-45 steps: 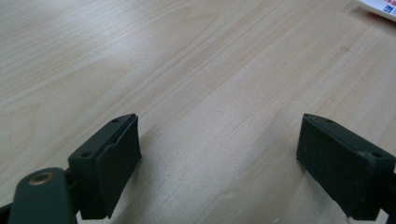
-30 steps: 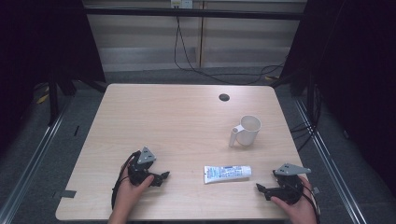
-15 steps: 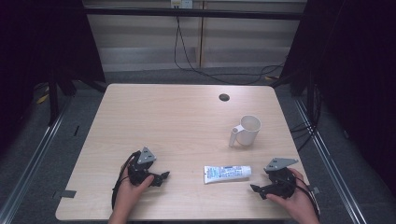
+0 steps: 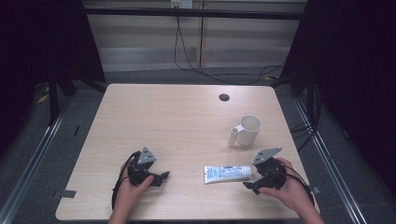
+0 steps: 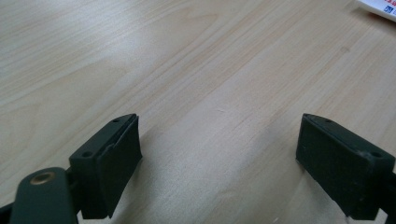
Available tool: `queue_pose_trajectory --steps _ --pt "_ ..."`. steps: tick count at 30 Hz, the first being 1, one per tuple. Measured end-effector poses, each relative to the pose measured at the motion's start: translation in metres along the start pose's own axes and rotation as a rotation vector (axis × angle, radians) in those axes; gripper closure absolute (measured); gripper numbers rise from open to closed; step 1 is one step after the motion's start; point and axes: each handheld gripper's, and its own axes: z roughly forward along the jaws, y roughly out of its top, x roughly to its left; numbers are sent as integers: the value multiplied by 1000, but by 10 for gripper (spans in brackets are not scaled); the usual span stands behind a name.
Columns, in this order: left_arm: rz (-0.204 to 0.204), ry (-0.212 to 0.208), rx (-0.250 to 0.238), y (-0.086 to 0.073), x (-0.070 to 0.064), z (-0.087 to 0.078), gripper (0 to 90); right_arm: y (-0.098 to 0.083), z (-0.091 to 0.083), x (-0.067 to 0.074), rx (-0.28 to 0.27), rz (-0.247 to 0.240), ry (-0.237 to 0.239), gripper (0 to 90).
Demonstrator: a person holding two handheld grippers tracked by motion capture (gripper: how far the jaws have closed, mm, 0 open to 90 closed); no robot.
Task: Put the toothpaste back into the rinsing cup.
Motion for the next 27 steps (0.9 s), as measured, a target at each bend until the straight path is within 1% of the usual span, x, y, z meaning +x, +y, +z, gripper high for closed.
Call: queue_pose_trajectory --steps 1,3,4,8,9,10,11,12,14,17,20,21,23,27 --pt "0 0 -2 0 0 0 138 2 0 0 1 -3 7 166" --pt "0 1 -1 0 0 0 140 9 -1 1 12 -34 1 169" --pt "0 1 -1 0 0 0 141 9 -1 1 12 -34 1 169" --pt "-9 1 -5 -1 -1 0 144 19 1 3 16 -41 17 174" --pt "-11 3 -7 -1 -1 0 145 25 4 4 26 -61 17 177" --pt "-11 3 -7 -1 -1 0 145 25 4 4 26 -61 17 177" --pt "-11 3 -6 -1 -1 0 145 28 8 5 45 -74 18 177" --pt "-11 3 -6 -1 -1 0 145 30 9 5 52 -73 26 178" --pt "-11 3 -7 -1 -1 0 145 31 11 6 51 -81 30 182" --pt "-11 3 -6 -1 -1 0 145 37 17 10 63 -104 46 186" --pt "-11 3 -7 -1 -1 0 145 44 21 14 79 -130 51 186" --pt "-11 3 -7 -1 -1 0 145 44 21 14 79 -130 51 186" --pt "-11 3 -7 -1 -1 0 145 48 24 15 94 -150 46 187" --pt "-11 3 -6 -1 -1 0 145 53 30 17 101 -154 58 198"
